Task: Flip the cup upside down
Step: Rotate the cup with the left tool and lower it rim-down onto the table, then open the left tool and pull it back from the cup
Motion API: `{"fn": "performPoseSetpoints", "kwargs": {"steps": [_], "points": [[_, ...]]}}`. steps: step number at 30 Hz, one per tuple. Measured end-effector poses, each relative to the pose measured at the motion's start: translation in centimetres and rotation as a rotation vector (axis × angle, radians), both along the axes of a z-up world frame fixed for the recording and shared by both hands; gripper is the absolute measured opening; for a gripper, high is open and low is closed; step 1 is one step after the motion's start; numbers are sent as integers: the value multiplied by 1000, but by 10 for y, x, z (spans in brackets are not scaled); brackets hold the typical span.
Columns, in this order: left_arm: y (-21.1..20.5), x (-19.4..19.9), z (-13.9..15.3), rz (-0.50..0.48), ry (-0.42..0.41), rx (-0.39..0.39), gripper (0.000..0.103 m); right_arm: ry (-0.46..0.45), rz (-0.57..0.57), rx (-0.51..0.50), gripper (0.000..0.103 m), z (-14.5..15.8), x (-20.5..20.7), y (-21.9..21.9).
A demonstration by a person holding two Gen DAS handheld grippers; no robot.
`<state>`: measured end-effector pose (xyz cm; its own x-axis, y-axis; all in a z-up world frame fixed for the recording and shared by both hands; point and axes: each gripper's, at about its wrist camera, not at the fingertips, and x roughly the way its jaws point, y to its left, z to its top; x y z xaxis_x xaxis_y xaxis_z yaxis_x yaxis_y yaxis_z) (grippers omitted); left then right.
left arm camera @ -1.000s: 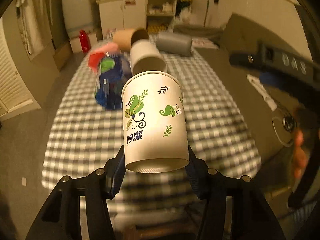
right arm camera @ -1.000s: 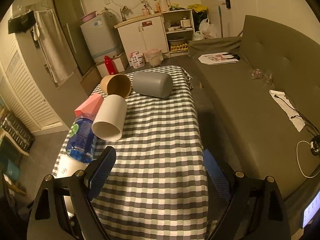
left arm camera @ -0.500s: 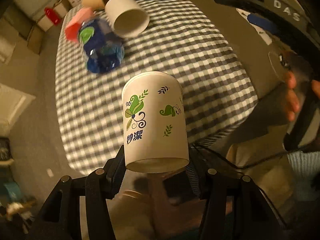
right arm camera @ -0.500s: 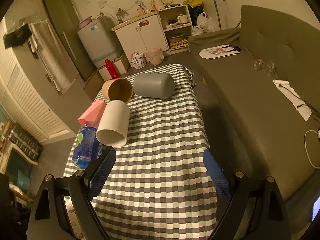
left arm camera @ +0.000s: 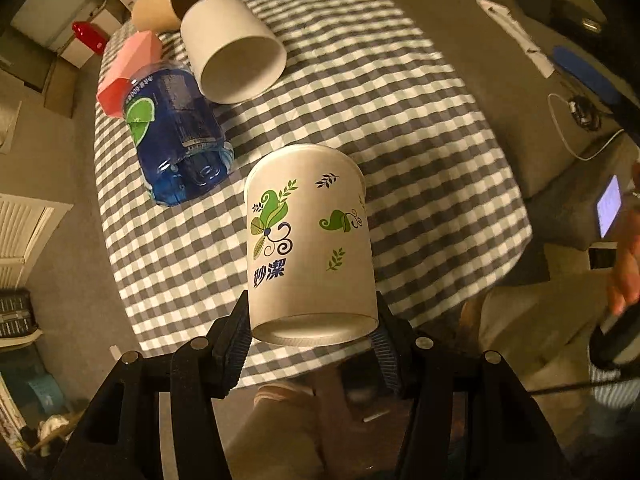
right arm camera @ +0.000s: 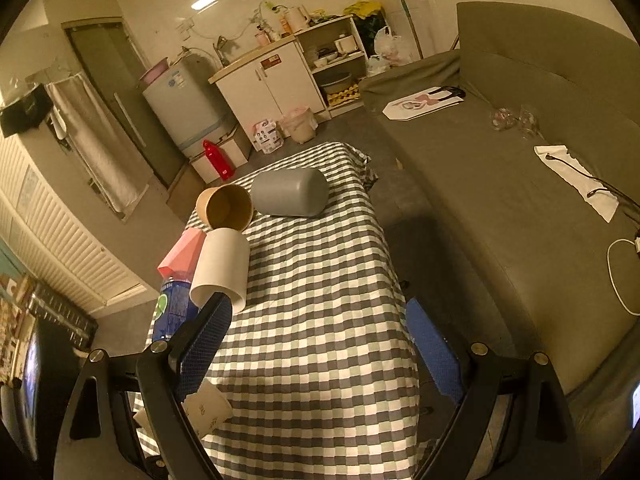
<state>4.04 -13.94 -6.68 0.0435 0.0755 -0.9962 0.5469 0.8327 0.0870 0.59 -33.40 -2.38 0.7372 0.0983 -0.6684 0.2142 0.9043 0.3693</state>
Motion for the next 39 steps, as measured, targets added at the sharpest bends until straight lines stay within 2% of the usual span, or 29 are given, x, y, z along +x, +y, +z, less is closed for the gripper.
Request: {"fn": "performPoseSetpoints", "kwargs": {"steps": [3,9,14,18,24,30,32,35,37,39], "points": [[-3,8,-3,-5,18,19,56,-2,3,3,89,1,0,-1],[-15,29,-3,-29,-26,31,57,-4,-15,14,89,1,-1,-9],[-9,34,-1,-4,-85,-17,58,0,-22,13,89,-1,-1,-14],[6,22,1,31,-131,-76,58,-4,-24,2,89,0,0,-15],[35,-20,20,130,-311,-245,58,-20,-8,-30,89,3,-1,-7],[65,-47,49,299,-622,-456,58,-71,39,-115,89,12,-9,16],[71,-42,56,303,-707,-474,58,-93,62,-150,89,15,-13,27],[74,-37,62,273,-817,-458,58,-125,89,-196,89,18,-20,44],[78,-43,64,273,-857,-459,58,-140,107,-220,89,17,-24,57],[87,-43,59,291,-863,-473,58,-141,129,-253,89,11,-27,71]]}}
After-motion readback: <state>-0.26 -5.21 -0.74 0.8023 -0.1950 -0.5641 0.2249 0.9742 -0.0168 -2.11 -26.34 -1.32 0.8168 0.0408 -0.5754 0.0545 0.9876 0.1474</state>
